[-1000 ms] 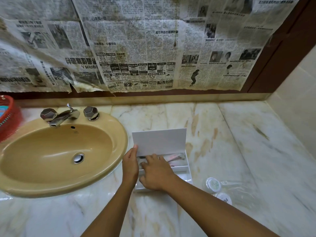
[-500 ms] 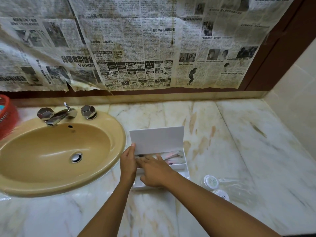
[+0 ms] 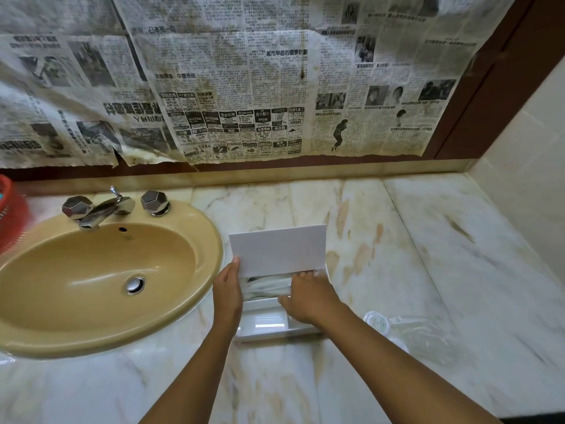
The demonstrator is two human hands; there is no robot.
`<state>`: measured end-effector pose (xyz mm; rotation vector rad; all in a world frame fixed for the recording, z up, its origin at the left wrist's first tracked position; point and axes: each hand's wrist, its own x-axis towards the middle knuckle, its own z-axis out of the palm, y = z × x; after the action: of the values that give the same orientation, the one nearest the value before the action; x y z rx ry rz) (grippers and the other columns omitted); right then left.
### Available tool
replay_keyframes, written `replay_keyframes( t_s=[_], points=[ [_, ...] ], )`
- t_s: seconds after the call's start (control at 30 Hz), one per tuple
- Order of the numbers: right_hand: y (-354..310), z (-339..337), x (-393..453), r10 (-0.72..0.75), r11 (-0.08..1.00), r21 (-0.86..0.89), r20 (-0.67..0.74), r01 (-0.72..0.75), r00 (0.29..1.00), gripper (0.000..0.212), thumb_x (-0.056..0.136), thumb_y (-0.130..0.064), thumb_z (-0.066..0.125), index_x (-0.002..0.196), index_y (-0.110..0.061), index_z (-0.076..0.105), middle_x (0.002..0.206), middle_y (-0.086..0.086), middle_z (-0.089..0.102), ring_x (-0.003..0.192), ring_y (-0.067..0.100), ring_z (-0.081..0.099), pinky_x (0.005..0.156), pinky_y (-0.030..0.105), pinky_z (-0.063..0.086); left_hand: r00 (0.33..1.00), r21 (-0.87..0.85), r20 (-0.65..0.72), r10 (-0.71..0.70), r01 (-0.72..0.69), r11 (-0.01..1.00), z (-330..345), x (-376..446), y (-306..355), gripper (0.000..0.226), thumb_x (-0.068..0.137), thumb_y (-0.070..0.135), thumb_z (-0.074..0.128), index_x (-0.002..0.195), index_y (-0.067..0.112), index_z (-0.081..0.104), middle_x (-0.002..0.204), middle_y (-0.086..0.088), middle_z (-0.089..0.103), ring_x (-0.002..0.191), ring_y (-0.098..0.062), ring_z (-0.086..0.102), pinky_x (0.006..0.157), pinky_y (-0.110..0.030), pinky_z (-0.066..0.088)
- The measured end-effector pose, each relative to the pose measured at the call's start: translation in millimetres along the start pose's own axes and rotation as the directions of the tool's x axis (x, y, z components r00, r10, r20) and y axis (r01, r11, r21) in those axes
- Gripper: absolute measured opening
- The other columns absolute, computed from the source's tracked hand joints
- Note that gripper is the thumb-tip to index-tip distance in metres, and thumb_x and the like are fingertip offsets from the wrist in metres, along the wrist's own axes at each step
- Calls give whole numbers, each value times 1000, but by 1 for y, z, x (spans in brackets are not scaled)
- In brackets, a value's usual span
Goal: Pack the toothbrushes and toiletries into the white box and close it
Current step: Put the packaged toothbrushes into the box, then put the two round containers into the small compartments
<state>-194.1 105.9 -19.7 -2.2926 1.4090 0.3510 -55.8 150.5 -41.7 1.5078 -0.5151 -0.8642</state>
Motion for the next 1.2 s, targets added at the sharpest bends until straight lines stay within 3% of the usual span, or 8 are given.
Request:
replay_keyframes(
  t_s=[0.1,0.23,0.37,0.47,0.67,0.8,0.97,1.2],
  points=[
    [4,-5,-1,3,997,78,0,-3,1000,54,94,-50,44,128,-10,50,137,10,50,128,30,42,111,39,28,1000,-8,1,6,-6,1000,1,-1,1,25,105,24,42,91,35,60,90,19,65,75,12,64,63,-3,45],
    [12,-11,-9,3,977,213,-89,17,996,37,96,-44,43,109,-13,61,116,7,63,112,27,50,96,35,40,1000,-6,5,8,-8,1000,1,-1,2,24,105,26,42,91,37,58,95,16,64,86,0,61,72,-12,44],
    [23,-21,-21,-1,973,220,-285,67,958,24,93,-26,46,101,-13,65,105,6,68,100,26,58,93,31,42,1000,9,-2,-14,14,1000,-1,0,0,23,105,26,43,92,38,59,95,19,64,83,7,62,70,-7,44],
    [38,-31,-29,65,988,152,-353,-11,934,23,90,-20,50,105,-15,66,103,6,68,96,26,60,89,33,44,1000,4,-6,-20,20,1000,-1,2,-2,25,104,25,45,89,36,62,89,22,67,78,12,64,73,-12,44],
    [76,-23,-38,266,964,50,-99,-262,959,36,85,-18,59,120,-21,50,119,3,52,110,24,48,87,36,43,1000,9,-23,-22,22,1000,-1,4,-6,25,104,25,45,90,35,63,89,22,68,77,15,63,72,-10,45],
    [87,-5,-40,294,956,-8,67,-294,953,48,81,-15,63,125,-19,44,126,7,43,114,26,44,86,33,43,999,13,-19,-37,38,999,0,5,-9,18,104,27,45,101,29,62,99,17,66,88,6,62,77,-12,45],
    [92,4,-41,286,958,9,49,-287,957,40,85,-1,48,123,-14,46,125,10,42,111,27,46,83,30,43,999,4,-21,-37,37,999,0,6,-10,17,104,27,44,108,25,61,99,18,66,88,6,62,75,-11,45],
    [95,-2,-38,271,962,4,8,-271,962,35,84,0,50,117,-13,51,120,8,45,106,26,49,81,28,42,1000,-21,-18,-8,8,1000,1,5,-8,23,104,24,44,92,34,61,91,22,65,75,16,62,70,-8,45]
  ],
)
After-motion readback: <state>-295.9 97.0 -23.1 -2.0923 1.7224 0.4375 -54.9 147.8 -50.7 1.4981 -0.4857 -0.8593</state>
